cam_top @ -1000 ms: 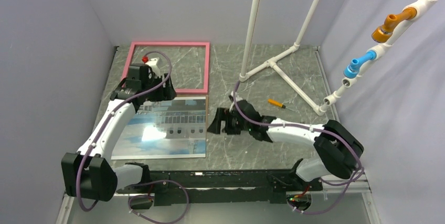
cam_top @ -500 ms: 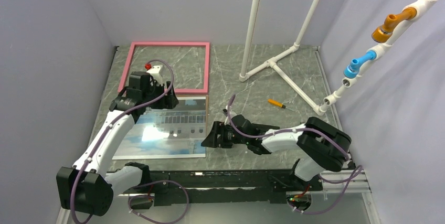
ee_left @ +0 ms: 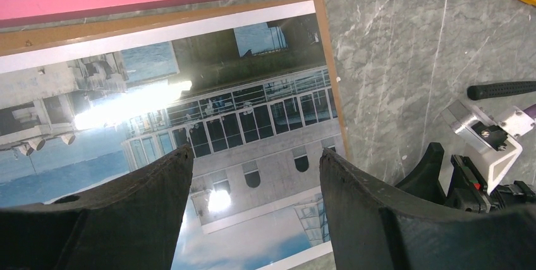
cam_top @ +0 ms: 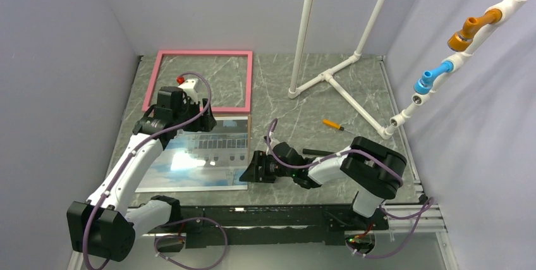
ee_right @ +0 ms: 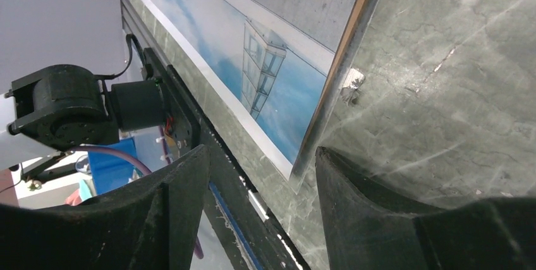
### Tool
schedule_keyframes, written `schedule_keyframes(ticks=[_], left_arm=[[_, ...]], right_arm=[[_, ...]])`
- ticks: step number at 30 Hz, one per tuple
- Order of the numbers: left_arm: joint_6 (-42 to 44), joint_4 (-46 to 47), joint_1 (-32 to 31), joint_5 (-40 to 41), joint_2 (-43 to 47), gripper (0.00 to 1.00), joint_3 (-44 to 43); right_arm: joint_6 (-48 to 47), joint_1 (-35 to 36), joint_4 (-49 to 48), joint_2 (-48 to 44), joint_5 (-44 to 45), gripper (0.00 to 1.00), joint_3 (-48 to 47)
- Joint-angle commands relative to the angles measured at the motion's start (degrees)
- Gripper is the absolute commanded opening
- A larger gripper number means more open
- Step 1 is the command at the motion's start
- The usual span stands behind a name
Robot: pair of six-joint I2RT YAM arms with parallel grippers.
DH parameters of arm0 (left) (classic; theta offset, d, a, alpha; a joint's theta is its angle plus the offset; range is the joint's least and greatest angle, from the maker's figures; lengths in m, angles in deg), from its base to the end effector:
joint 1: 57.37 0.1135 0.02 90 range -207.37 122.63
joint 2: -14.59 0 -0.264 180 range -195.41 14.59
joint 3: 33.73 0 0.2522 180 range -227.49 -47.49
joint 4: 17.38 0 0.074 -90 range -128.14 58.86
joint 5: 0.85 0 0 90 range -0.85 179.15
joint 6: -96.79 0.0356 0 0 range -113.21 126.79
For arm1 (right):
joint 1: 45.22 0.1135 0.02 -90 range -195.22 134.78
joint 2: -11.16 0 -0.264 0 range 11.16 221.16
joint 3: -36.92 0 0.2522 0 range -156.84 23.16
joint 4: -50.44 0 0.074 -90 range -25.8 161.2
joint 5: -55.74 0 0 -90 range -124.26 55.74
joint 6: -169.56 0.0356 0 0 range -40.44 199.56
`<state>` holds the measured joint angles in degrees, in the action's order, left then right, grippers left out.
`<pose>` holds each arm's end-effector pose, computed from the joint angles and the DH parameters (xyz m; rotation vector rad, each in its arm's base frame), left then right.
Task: Take the photo out of the frame
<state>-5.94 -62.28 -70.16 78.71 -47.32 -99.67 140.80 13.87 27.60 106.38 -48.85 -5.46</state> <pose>0.2226 -0.0571 0.2928 0.0975 2.3068 -0.4384 0.1414 0.2537 0.1212 -0.1360 2.4690 1.3921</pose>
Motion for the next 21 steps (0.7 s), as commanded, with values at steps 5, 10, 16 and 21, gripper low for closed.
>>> schedule_keyframes(ticks=[5,10,16,21], left_arm=[[1.3,0.8,-0.2,0.9,1.2,0.76,-0.8],[1.2,0.9,-0.3,0.9,1.3,0.76,-0.8],[1.2,0.6,-0.3,1.2,0.6,0.76,-1.0],[0.7,-1.2,-0.8,3.2,-1.5,0.76,-1.6]], right_arm=[[-0.8,0.7,0.0,-2.0,0.4,0.63,-2.9],[-1.0,1.4,1.7,-3.4,0.8,0.62,-4.0],[-1.3,2.9,2.6,-2.3,0.7,0.62,-6.0],[-3.3,2.9,9.2,-3.1,3.8,0.64,-6.8]])
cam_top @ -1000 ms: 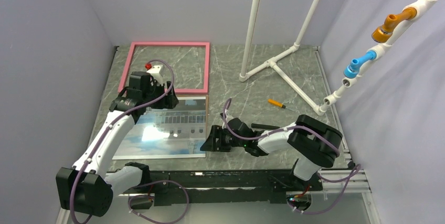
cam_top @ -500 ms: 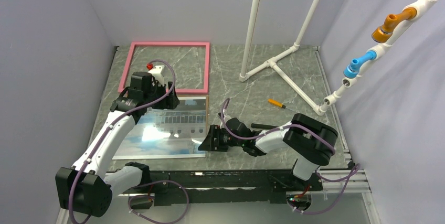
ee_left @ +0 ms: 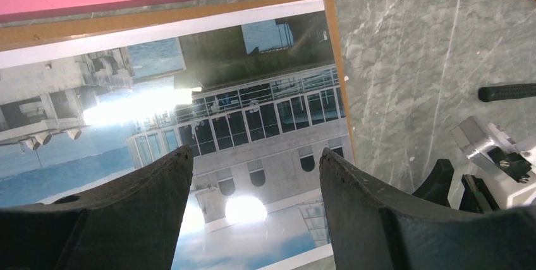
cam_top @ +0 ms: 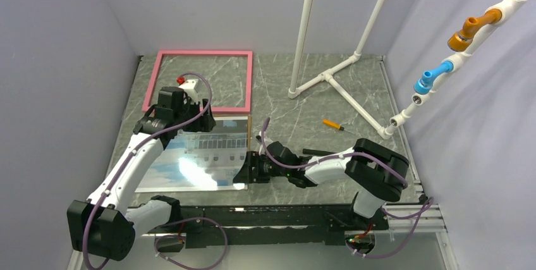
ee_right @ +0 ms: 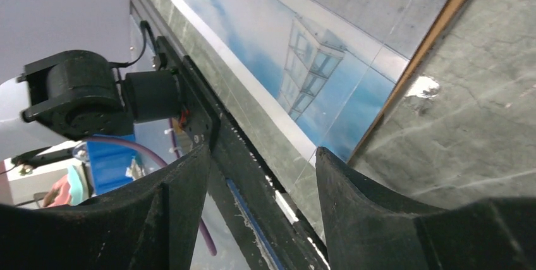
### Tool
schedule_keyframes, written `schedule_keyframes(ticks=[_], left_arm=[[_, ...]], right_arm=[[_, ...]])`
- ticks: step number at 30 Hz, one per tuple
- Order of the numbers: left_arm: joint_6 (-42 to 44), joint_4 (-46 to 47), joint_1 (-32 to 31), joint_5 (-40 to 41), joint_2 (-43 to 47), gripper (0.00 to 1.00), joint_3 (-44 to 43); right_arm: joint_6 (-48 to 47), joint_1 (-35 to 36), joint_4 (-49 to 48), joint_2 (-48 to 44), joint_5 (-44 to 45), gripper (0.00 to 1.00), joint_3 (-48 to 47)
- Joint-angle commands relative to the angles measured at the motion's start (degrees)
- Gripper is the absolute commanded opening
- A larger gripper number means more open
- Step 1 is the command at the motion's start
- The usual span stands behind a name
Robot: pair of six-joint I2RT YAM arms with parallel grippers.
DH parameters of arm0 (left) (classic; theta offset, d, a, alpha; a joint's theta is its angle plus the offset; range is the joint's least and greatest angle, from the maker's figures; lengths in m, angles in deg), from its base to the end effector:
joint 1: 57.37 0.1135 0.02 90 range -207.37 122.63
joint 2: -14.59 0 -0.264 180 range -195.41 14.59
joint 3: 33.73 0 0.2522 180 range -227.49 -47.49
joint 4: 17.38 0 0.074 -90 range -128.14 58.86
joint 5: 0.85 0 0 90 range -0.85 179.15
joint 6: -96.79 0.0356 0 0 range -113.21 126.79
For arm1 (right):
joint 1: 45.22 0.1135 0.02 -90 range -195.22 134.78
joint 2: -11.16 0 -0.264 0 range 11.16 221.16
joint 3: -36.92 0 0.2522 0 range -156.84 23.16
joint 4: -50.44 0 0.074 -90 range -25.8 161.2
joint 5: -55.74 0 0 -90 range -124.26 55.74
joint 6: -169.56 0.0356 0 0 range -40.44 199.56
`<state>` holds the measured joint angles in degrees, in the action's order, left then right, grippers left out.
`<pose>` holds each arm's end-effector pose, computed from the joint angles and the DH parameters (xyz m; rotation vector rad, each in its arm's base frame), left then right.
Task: Take the photo out of the frame
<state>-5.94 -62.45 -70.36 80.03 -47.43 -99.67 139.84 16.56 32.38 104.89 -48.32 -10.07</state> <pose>0.2228 -0.0572 0.2921 0.0890 2.3112 -0.4134 0.1367 0.2730 0.1412 -0.2110 2.4461 1.4162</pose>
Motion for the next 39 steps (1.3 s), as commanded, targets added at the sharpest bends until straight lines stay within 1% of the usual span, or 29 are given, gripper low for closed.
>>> schedule_keyframes(ticks=[1,3,5,10,12,16,19,20,23,28,39], left_arm=[[0.5,-1.6,-0.8,2.4,-2.3,0.76,-1.9],[-0.4,-3.0,-1.0,4.4,-4.5,0.76,-2.4],[-1.4,-5.1,-1.3,6.4,-7.8,0.76,-3.4],[-2.3,-6.1,-1.3,6.4,-14.5,0.75,-3.8],[-2.5,-6.5,-1.3,6.9,-16.9,0.75,-4.2],[-2.9,-6.6,-1.2,5.8,-20.9,0.70,-4.5],[-3.1,-6.3,-1.1,5.6,-22.2,0.66,-4.2],[-3.2,-6.4,-1.2,6.0,-22.6,0.66,-4.2],[-3.9,-7.2,-1.1,6.9,-24.5,0.67,-4.6],[-4.2,-7.8,-1.2,6.7,-27.3,0.66,-5.1],[-4.5,-8.4,-1.2,6.4,-29.5,0.66,-5.4]], right_arm=[[-2.4,0.3,5.9,-2.1,4.0,0.64,-2.2],[-2.2,0.2,8.1,-2.6,5.0,0.64,-2.2],[-1.2,0.3,7.9,-3.0,5.4,0.63,-1.2],[0.6,0.5,6.1,-3.3,5.2,0.62,1.2],[0.7,0.7,5.3,-2.8,4.7,0.59,1.3],[1.6,1.4,3.7,-1.3,4.1,0.58,0.9],[1.5,1.6,3.8,-0.5,4.2,0.57,0.6],[1.6,1.6,3.5,-0.3,4.2,0.56,0.6],[1.8,1.7,3.2,0.1,4.2,0.53,0.5],[1.7,1.8,3.4,0.2,3.9,0.52,0.0],[2.5,1.9,0.4,0.7,2.1,0.52,-0.1]])
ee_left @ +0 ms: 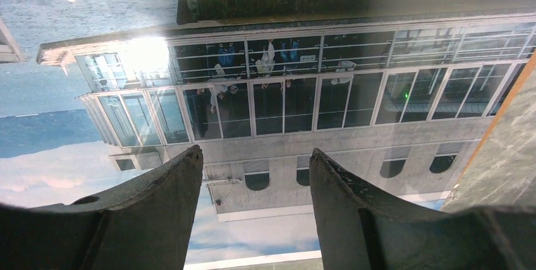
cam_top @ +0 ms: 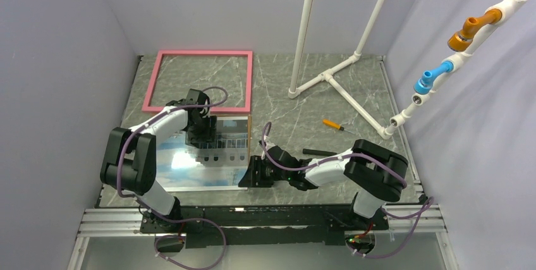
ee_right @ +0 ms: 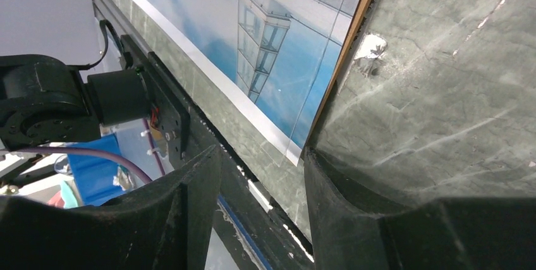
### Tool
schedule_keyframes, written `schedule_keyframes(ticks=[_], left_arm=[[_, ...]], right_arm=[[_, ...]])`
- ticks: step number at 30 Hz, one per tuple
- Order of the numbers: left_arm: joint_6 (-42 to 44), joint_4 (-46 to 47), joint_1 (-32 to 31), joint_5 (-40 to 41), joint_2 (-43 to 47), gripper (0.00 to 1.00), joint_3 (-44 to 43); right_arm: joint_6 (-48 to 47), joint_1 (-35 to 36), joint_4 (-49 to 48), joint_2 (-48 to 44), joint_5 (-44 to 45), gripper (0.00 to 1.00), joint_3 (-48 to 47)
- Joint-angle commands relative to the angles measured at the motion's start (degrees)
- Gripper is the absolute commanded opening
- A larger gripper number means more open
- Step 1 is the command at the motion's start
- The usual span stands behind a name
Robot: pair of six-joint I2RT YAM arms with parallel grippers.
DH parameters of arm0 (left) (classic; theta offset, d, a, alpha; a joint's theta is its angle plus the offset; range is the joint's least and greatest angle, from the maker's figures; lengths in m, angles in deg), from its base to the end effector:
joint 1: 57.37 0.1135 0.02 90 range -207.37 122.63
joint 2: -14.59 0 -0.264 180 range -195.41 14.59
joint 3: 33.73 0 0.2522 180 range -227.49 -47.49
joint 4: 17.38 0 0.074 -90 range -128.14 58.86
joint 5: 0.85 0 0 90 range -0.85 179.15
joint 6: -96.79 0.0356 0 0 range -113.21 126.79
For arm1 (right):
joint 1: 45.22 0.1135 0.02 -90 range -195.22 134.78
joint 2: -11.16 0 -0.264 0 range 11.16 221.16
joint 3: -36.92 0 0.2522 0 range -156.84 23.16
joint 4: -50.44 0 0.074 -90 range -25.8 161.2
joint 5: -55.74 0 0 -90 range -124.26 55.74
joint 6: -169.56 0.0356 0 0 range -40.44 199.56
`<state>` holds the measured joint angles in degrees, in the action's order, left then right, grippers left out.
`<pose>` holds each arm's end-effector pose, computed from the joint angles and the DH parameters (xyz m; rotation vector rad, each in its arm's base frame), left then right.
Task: Take the photo out of the frame
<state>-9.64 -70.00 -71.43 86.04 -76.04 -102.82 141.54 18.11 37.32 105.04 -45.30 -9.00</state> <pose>0.2783 -0.0717 0.1795 -0.0487 2.8832 -0.1810 0.1268 0.2677 0.1274 -0.1591 2.5531 1.2988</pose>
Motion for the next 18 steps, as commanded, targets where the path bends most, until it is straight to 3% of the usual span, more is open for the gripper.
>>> schedule_keyframes(ticks=[1,11,18], left_arm=[[-0.8,-0.9,0.0,0.3,-1.0,0.65,-2.2],[-0.8,-0.9,-0.1,0.5,-1.0,0.65,-2.3],[-0.8,-0.8,-0.1,0.1,-0.8,0.65,-2.3]], right_arm=[[0.9,0.3,-4.7,0.5,-1.0,0.52,-1.1],[0.9,0.3,-5.6,-1.5,-0.8,0.51,-0.7],[2.4,0.2,-7.9,-1.8,-0.4,0.41,0.7]])
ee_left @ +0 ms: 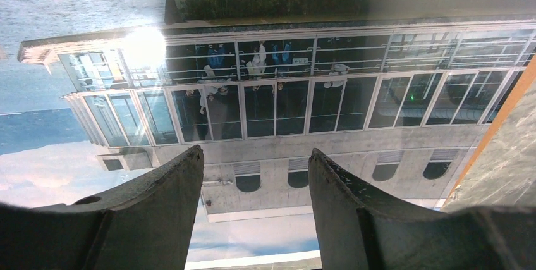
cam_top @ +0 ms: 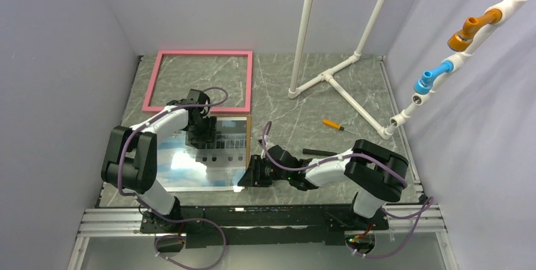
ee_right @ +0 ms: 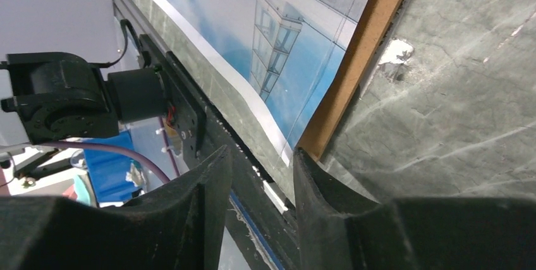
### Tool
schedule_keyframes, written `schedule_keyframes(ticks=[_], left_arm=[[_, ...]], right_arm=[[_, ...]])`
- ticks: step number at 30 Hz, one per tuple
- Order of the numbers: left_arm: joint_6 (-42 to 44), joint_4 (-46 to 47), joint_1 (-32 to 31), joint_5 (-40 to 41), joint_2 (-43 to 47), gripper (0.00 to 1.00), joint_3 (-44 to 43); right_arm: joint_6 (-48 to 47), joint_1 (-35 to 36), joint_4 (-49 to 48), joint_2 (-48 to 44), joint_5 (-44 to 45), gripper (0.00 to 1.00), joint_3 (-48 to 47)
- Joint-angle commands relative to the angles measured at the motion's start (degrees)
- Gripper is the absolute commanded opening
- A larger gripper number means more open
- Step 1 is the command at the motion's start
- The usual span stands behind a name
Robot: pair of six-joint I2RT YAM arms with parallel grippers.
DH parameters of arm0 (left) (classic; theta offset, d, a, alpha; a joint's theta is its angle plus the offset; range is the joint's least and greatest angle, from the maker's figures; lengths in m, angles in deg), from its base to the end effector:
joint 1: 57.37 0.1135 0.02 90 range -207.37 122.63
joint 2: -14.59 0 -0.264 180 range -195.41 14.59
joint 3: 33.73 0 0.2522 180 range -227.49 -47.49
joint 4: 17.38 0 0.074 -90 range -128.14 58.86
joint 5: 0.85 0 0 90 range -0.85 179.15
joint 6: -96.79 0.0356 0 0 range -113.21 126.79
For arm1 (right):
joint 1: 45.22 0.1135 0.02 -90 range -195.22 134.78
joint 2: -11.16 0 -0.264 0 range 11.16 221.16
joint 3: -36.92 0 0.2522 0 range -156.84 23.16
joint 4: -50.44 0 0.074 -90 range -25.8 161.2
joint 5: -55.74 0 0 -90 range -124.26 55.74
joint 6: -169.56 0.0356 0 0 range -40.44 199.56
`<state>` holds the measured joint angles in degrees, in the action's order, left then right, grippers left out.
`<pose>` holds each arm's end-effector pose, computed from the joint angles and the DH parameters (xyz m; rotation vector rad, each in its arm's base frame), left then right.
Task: Take the photo out of the frame
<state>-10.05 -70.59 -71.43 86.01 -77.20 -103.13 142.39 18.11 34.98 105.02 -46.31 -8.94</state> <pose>0.2796 -0.0720 0.1752 -0.0605 2.9082 -0.1747 0.1272 0.2699 0.1309 -0.1573 2.5268 1.3561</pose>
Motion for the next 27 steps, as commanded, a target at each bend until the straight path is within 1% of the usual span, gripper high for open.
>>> schedule_keyframes(ticks=[1,4,7,14,21,27], left_arm=[[-0.3,-0.2,0.0,0.1,0.3,0.65,-2.0],[-0.3,-0.2,-0.1,0.0,0.3,0.65,-2.0],[-0.3,0.0,-0.1,-0.1,0.3,0.65,-1.9],[-0.3,0.0,-0.1,-0.4,0.3,0.65,-1.9],[-0.1,0.0,-0.2,-0.6,0.1,0.64,-2.0],[-0.1,0.0,-0.2,-0.5,-0.1,0.64,-2.0]], right_arm=[[1.8,0.2,-5.7,-1.6,0.7,0.40,0.7],[2.6,0.1,-7.5,-0.6,1.1,0.33,1.2],[3.9,-0.1,-10.4,0.4,1.4,0.30,2.3],[4.0,-0.6,-12.9,2.8,1.8,0.29,2.9],[5.9,-1.4,-18.0,6.4,0.4,0.28,3.9],[6.5,-1.9,-19.2,8.0,-0.1,0.29,4.0]])
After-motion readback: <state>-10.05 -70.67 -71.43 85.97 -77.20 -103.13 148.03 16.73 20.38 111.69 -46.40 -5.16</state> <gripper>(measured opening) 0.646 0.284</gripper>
